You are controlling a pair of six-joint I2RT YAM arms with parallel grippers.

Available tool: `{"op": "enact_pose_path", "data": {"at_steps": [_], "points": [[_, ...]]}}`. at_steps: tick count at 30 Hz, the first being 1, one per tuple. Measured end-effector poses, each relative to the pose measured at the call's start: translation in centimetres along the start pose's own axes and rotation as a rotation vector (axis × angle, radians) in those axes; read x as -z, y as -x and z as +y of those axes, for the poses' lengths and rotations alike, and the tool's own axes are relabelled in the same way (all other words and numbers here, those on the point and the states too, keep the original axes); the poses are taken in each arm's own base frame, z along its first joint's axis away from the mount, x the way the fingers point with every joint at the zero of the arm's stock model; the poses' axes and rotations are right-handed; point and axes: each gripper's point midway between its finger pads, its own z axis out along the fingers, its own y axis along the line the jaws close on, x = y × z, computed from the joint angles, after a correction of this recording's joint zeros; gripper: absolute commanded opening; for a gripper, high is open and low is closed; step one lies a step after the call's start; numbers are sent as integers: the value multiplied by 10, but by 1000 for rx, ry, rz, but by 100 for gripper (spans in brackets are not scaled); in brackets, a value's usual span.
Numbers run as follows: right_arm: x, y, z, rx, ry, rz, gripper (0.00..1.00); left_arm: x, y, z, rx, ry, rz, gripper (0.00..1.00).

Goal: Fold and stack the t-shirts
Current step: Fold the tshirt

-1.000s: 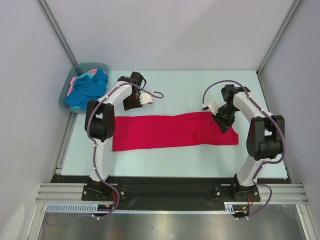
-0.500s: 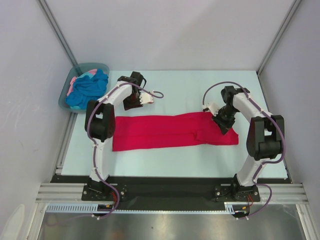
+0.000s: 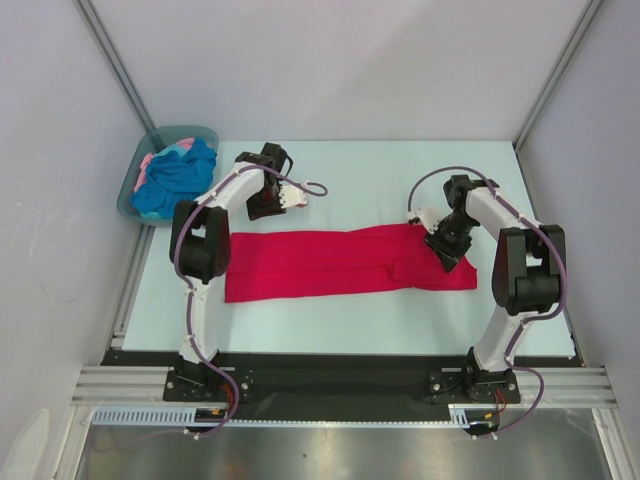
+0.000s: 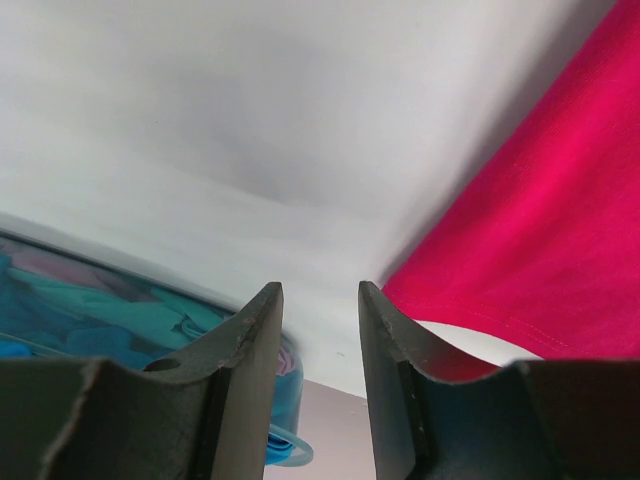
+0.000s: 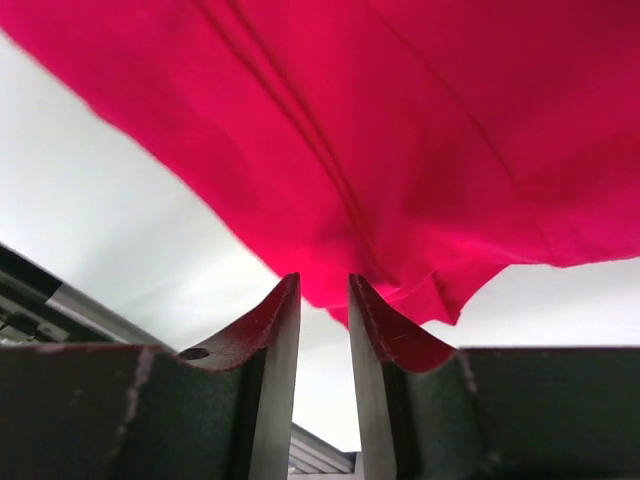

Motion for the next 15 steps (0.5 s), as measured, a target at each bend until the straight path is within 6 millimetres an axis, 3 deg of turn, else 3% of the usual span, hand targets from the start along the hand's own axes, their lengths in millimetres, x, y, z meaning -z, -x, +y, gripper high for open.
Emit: {"op": "enact_pose_path", "data": {"at_steps": [12, 15], "points": [[-3, -5, -35, -56, -76, -21, 35, 0, 0, 0, 0, 0, 1, 41], [-2, -1, -41, -54, -91, -31, 30, -1, 1, 2, 0, 1, 0, 40]]}}
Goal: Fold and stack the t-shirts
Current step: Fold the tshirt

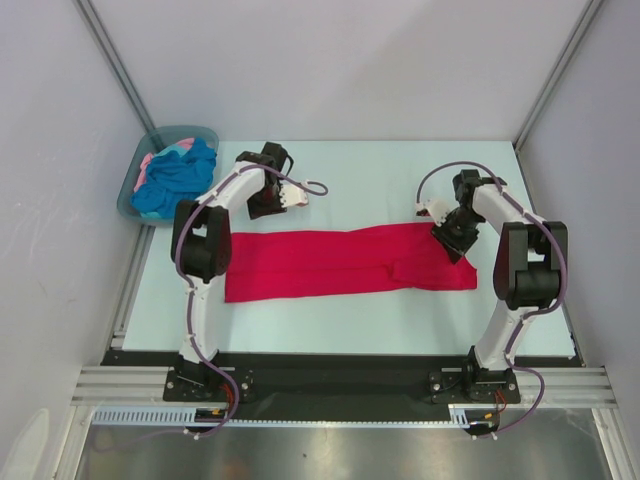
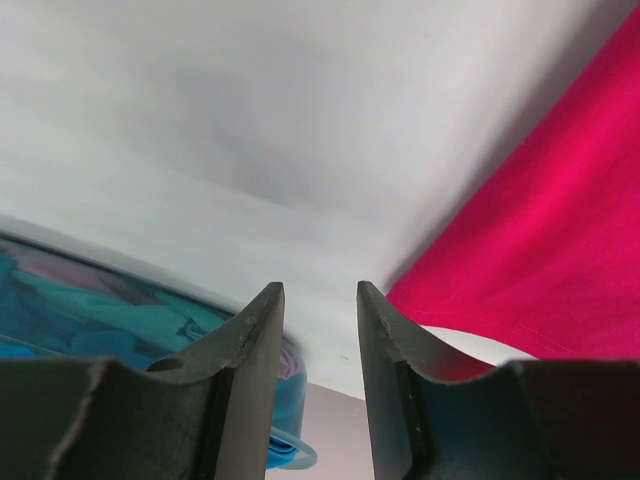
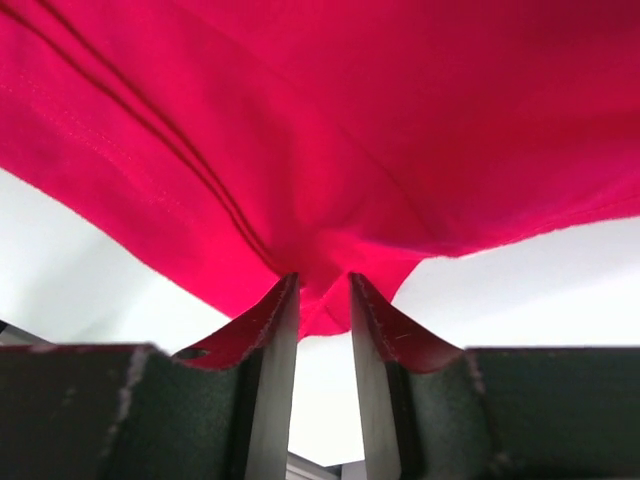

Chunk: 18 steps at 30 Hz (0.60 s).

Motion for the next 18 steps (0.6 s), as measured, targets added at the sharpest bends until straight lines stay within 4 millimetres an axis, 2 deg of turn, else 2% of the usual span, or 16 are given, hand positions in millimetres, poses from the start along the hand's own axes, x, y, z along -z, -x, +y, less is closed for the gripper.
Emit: {"op": "enact_pose_path", "data": {"at_steps": [3, 11, 18], "points": [[-3, 0, 0, -1, 6, 5, 29, -1, 2, 3, 1, 4, -2, 40], [-5, -2, 2, -3, 18, 13, 40, -3, 3, 3, 0, 3, -2, 40], [-5, -3, 8, -6, 46, 14, 40, -4, 4, 4, 0, 4, -2, 40]]}}
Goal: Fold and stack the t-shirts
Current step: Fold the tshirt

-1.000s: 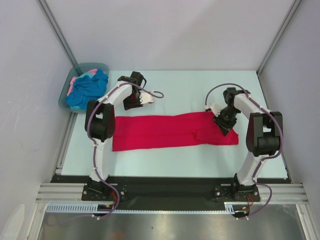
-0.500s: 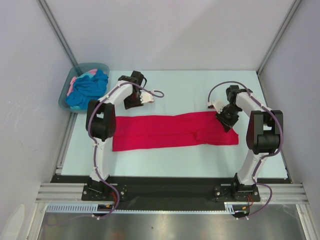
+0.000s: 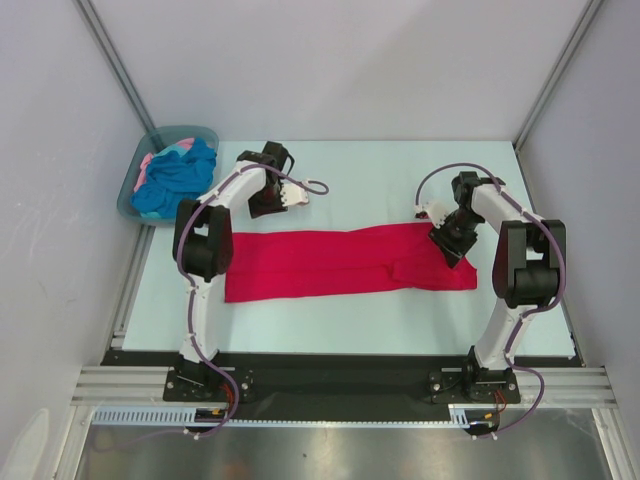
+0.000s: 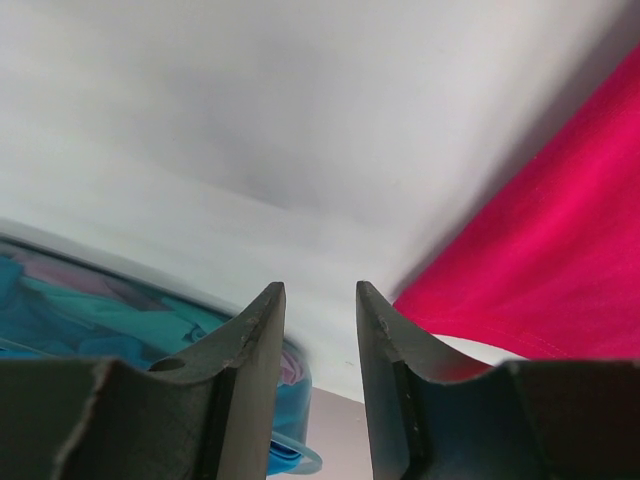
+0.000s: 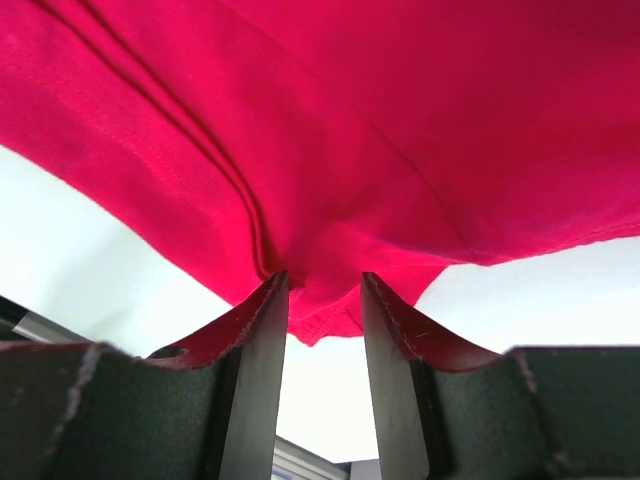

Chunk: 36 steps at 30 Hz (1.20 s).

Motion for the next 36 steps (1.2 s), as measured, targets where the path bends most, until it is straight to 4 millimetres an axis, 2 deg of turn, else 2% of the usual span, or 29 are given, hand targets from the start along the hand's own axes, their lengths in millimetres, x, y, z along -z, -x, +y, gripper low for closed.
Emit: {"op": "enact_pose_path", "data": {"at_steps": [4, 6, 8, 9, 12, 24, 31, 36], "points": [[0, 1, 4, 2, 17, -4, 36, 1, 1, 1, 0, 4, -2, 40], [-1, 2, 6, 5, 23, -5, 30, 1, 1, 1, 0, 4, -2, 40], [-1, 3, 8, 10, 29, -8, 18, 1, 1, 1, 0, 4, -2, 40], [-1, 4, 9, 10, 33, -9, 8, 1, 1, 1, 0, 4, -2, 40], [-1, 5, 12, 17, 41, -8, 0, 1, 1, 1, 0, 4, -2, 40], [0, 6, 21, 25, 68, 2, 0, 1, 2, 2, 0, 5, -3, 40], [12, 17, 52, 100, 90, -18, 0, 1, 2, 3, 0, 8, -4, 40], [7, -1, 77, 106, 144, 14, 0, 2, 2, 3, 0, 9, -4, 40]]}}
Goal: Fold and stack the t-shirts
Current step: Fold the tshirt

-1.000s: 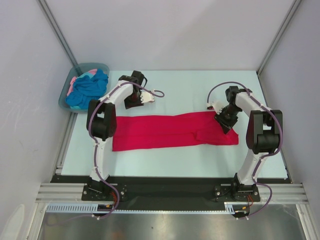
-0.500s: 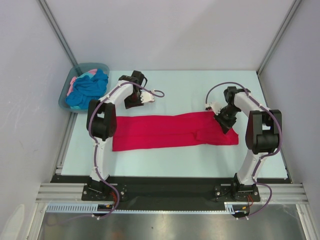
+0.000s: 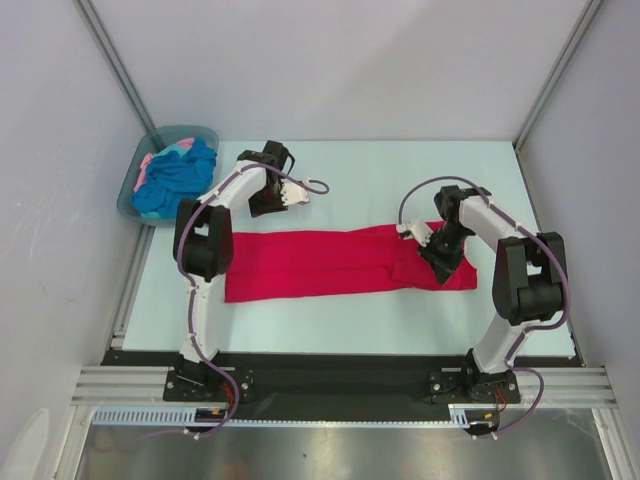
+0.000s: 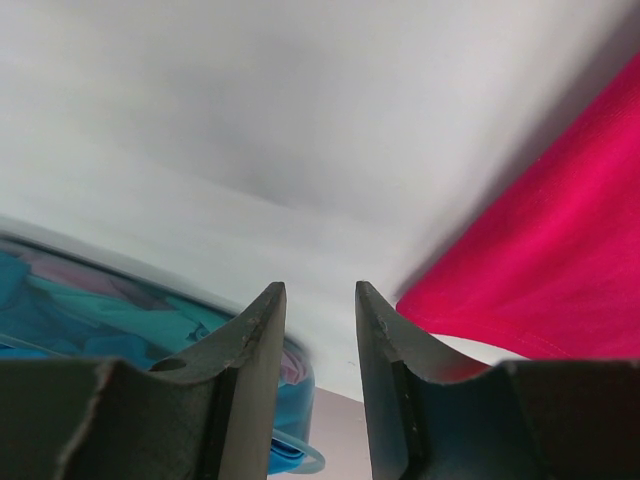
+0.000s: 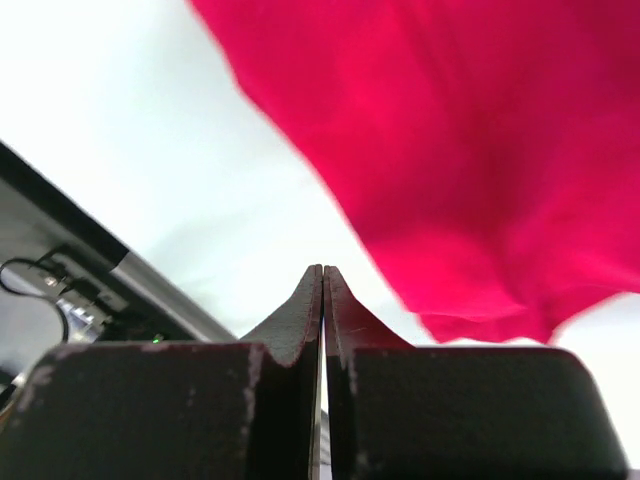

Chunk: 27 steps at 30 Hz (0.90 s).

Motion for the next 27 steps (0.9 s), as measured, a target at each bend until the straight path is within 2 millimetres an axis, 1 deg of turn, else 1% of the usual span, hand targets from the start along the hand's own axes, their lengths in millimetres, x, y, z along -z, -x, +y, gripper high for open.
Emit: {"op": "enact_pose_path", "data": {"at_steps": [1, 2, 3, 6, 7, 13, 17, 19, 24, 26, 27], "points": [[-3, -5, 4, -5, 13, 13, 0, 0, 0, 0, 0, 0, 1, 40], [-5, -7, 6, -7, 20, 21, 5, 0, 0, 0, 0, 0, 0, 40], [-6, -9, 6, -10, 23, 27, 21, 0, 0, 0, 0, 0, 0, 40], [-4, -9, 2, -22, 5, 21, 34, 0, 0, 0, 0, 0, 0, 40], [-3, -7, 0, -23, -3, 18, 35, 0, 0, 0, 0, 0, 0, 40], [10, 4, -24, -28, -85, -30, 36, 0, 0, 0, 1, 0, 0, 40], [15, 4, -39, -53, -123, -51, 36, 0, 1, 0, 0, 0, -1, 39], [14, 2, -48, -70, -135, -54, 36, 0, 1, -1, -1, 0, -1, 39], [6, -4, -61, -98, -140, -41, 35, 0, 3, -1, -4, 0, -2, 39], [2, -4, -63, -100, -140, -37, 34, 1, 3, -1, -4, 0, -3, 40], [1, -4, -65, -101, -140, -36, 31, 1, 4, -1, -5, 0, -2, 39]]}}
